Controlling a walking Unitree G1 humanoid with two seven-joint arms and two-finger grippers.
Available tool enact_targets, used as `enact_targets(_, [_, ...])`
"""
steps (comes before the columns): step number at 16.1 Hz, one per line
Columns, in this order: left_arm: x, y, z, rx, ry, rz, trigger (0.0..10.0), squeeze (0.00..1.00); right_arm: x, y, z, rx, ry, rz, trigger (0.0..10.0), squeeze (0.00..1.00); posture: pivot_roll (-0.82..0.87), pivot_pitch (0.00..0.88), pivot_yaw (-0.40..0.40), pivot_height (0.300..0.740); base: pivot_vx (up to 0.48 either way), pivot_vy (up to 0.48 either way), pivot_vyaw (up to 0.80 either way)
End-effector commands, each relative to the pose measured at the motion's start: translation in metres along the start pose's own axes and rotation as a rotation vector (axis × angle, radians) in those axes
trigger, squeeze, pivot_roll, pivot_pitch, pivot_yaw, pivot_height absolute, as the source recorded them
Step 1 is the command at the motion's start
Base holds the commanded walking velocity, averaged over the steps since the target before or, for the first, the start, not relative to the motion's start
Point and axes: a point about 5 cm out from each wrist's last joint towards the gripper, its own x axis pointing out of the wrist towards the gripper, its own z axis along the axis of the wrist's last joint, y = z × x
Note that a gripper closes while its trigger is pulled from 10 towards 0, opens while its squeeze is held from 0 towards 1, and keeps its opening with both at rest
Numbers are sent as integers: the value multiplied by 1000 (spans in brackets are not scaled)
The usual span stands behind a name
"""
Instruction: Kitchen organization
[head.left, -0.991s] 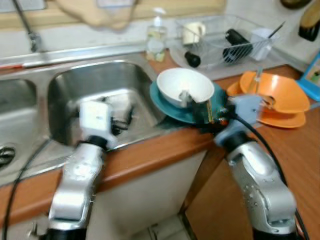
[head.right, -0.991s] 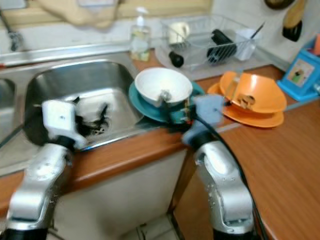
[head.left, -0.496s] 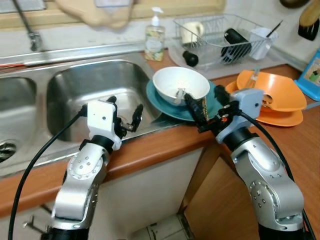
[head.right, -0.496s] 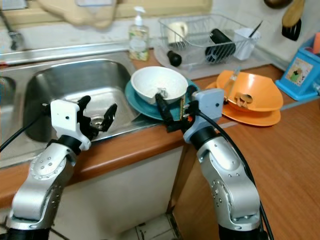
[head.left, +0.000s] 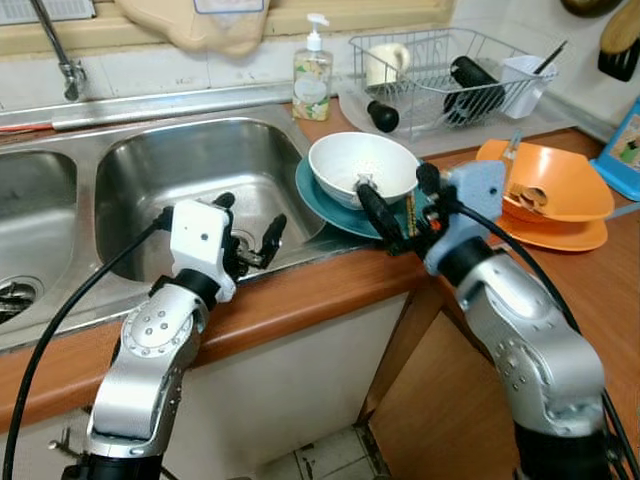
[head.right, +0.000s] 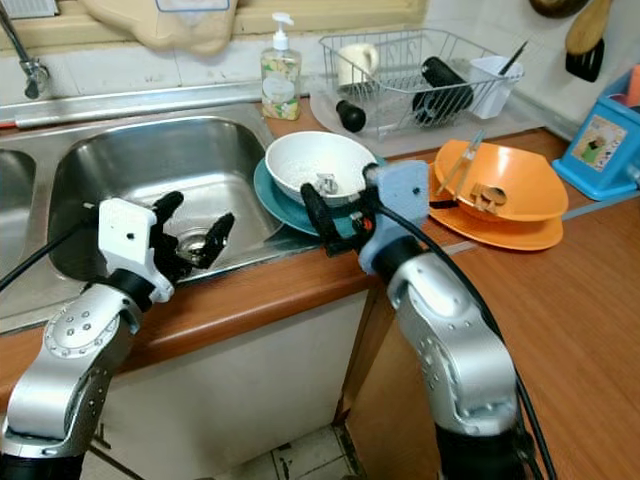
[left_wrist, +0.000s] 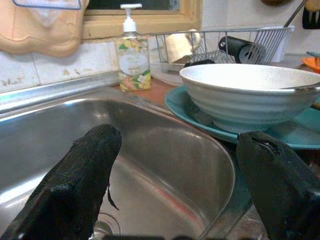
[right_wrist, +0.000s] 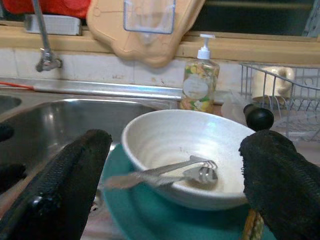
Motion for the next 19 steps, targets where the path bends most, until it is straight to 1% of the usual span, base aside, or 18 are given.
enact_targets(1, [2, -2, 5, 9, -16, -23, 10000, 0, 3, -2, -1, -6, 17, -17, 10000, 0, -52, 0, -14, 740, 0, 0, 0])
enact_targets(3, [1, -5, 6, 12, -22, -46, 10000, 0, 10, -2, -4, -19, 38, -26, 10000, 0, -47, 0, -19, 740, 0, 0, 0])
enact_targets(6, [-3, -12, 6, -24, -11, -127, 10000, 0, 13, -8, -8, -33, 68, -76, 10000, 0, -42, 0, -23, 740, 0, 0, 0])
enact_targets(7, [-5, -14, 6, -20, -4, -153, 10000, 0, 13, -11, -9, -32, 75, -95, 8549, 0, -42, 0, -23, 740, 0, 0, 0])
enact_targets(8, [-5, -14, 6, -18, -3, -157, 10000, 0, 13, -12, -9, -32, 77, -100, 8431, 0, -42, 0, -23, 740, 0, 0, 0])
enact_targets(10, [-4, -16, 8, -23, -11, -170, 10000, 0, 12, -18, -11, -26, 84, -134, 4941, 0, -46, 0, -19, 740, 0, 0, 0])
enact_targets(11, [-4, -16, 8, -26, -14, -173, 10000, 0, 11, -19, -11, -22, 84, -142, 4667, 0, -46, 0, -19, 740, 0, 0, 0])
enact_targets(12, [-4, -16, 9, -29, -16, -180, 10000, 0, 9, -22, -11, -5, 84, -159, 3294, 0, -48, 0, -17, 740, 0, 0, 0])
enact_targets(13, [-4, -16, 9, -29, -16, -182, 10000, 0, 9, -23, -11, 1, 84, -162, 2392, 0, -48, 0, -17, 740, 0, 0, 0])
enact_targets(14, [-4, -17, 10, -29, -17, -188, 10000, 0, 8, -25, -12, 14, 83, -167, 863, 0, -48, 0, -17, 740, 0, 0, 0])
enact_targets(15, [-4, -18, 10, -30, -17, -191, 10000, 0, 8, -25, -12, 24, 81, -168, 0, 0, -47, 0, -16, 740, 0, 0, 0])
enact_targets(19, [-5, -20, 11, -38, -22, -211, 10000, 0, 8, -25, -13, 94, 76, -148, 0, 0, -46, 0, -17, 740, 0, 0, 0])
